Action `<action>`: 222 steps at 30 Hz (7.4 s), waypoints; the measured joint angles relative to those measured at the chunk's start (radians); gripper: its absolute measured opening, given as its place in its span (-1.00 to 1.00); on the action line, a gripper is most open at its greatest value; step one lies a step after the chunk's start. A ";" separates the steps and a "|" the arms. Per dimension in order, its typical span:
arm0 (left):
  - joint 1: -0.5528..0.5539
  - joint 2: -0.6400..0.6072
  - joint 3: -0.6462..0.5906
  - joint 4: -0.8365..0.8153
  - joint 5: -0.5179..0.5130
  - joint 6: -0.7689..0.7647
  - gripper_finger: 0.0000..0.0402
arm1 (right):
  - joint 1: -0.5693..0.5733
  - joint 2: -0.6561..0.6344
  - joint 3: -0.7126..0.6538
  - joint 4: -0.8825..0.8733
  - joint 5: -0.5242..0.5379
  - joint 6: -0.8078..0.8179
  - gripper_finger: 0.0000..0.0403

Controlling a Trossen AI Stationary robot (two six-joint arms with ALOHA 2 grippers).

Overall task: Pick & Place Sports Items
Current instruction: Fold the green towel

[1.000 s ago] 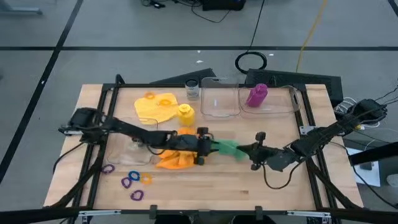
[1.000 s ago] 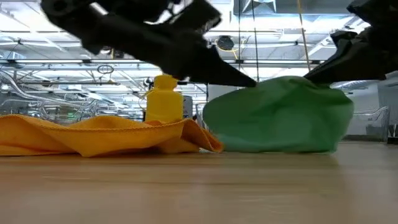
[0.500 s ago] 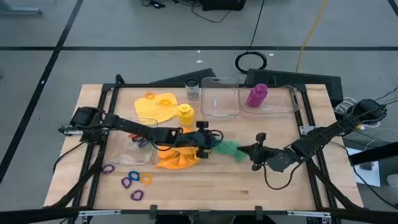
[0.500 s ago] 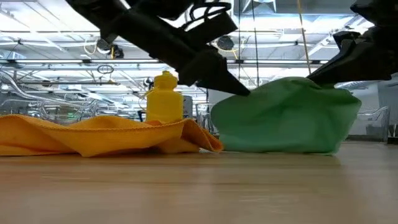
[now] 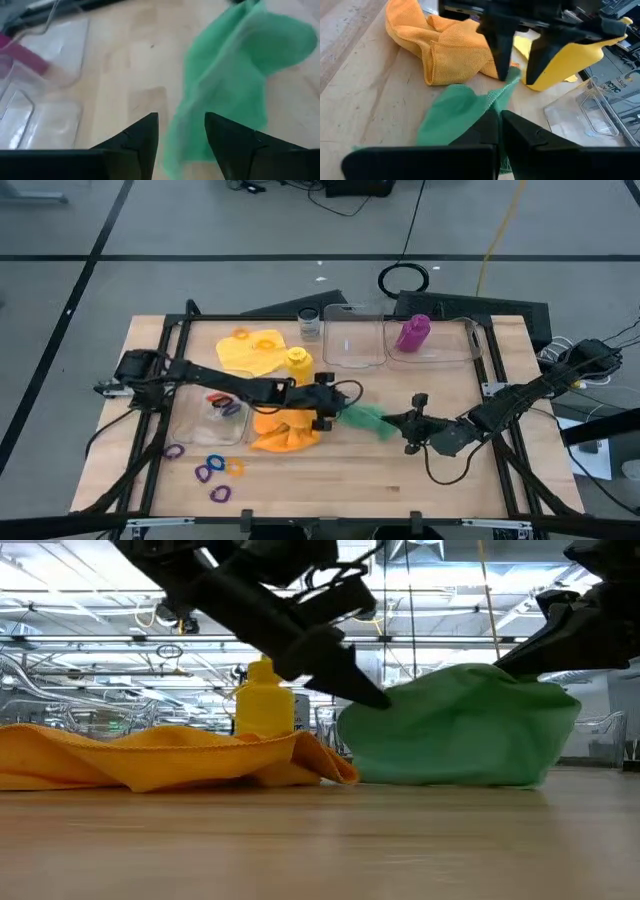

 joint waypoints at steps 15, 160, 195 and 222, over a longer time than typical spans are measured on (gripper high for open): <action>0.015 0.000 0.000 -0.024 0.008 0.003 -0.94 | 0.000 0.000 0.000 0.000 -0.001 0.022 -1.00; 0.024 -0.064 0.040 -0.049 0.081 -0.515 -1.00 | -0.050 -0.108 0.101 -0.388 -0.011 0.482 -1.00; 0.095 0.087 0.040 0.084 -0.117 -0.021 -1.00 | -0.166 -0.108 -0.002 -0.463 0.000 0.447 -1.00; 0.024 0.088 0.020 0.099 -0.164 0.026 -1.00 | -0.052 -0.108 -0.066 -0.166 -0.051 0.320 -0.92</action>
